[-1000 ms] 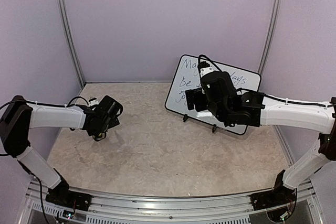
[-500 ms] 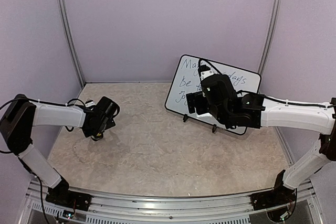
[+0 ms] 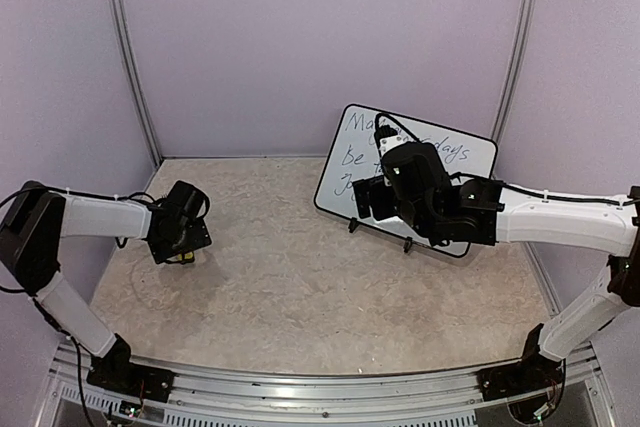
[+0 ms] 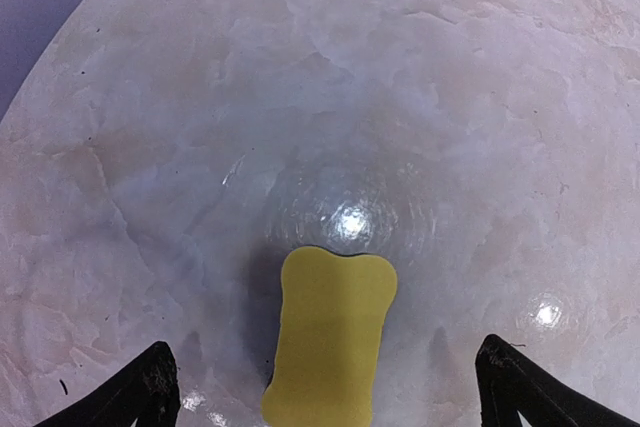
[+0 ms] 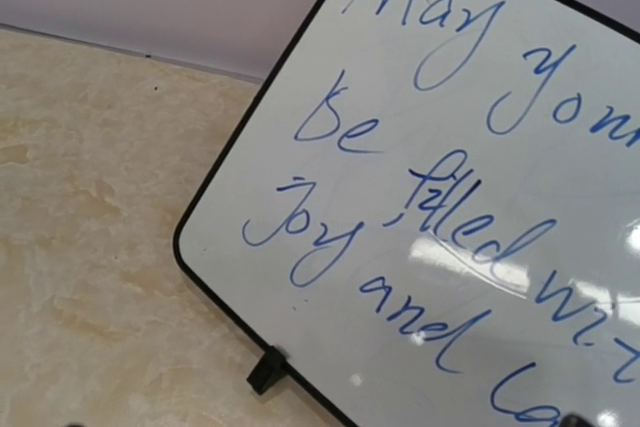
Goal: Erase the whiteboard
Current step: Pick up the whiteboard eraser from the corner of the board.
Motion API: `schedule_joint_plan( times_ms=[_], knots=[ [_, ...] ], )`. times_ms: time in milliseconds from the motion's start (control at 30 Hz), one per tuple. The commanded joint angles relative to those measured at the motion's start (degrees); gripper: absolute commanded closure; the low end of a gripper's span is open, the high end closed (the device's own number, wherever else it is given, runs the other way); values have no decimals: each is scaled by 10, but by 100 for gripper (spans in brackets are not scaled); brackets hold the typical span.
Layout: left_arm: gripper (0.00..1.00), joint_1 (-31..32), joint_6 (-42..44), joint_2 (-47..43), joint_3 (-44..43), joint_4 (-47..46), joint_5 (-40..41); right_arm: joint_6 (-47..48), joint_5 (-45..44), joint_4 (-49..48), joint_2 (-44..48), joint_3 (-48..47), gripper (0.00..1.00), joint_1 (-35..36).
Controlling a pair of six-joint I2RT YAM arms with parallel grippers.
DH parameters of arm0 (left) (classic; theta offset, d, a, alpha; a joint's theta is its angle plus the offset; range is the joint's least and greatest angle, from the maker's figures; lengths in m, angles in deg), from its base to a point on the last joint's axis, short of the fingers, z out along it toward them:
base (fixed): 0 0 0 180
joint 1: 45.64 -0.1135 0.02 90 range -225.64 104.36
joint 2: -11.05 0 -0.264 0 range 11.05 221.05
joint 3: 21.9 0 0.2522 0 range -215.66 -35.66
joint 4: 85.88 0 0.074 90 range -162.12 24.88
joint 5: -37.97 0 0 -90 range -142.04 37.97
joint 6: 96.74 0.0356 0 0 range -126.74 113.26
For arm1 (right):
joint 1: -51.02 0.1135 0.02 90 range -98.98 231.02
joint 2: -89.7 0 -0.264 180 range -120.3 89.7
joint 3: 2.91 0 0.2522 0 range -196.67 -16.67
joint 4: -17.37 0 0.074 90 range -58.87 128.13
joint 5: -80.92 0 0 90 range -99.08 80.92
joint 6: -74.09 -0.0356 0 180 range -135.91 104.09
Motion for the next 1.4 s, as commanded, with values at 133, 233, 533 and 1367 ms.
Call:
schedule_joint_plan(
  times_ms=[133,233,533,1367],
  knots=[
    [1,-36,66,10,-39,33,-92,23,24,-40,-21,-10,1,1],
    [5,-35,80,16,-39,29,-92,22,24,-41,-20,-3,0,1],
    [21,-35,136,28,-47,12,-55,22,25,-49,-21,4,1,1],
    [44,-34,158,56,-39,0,-56,52,10,-76,-17,13,0,1]
  ],
)
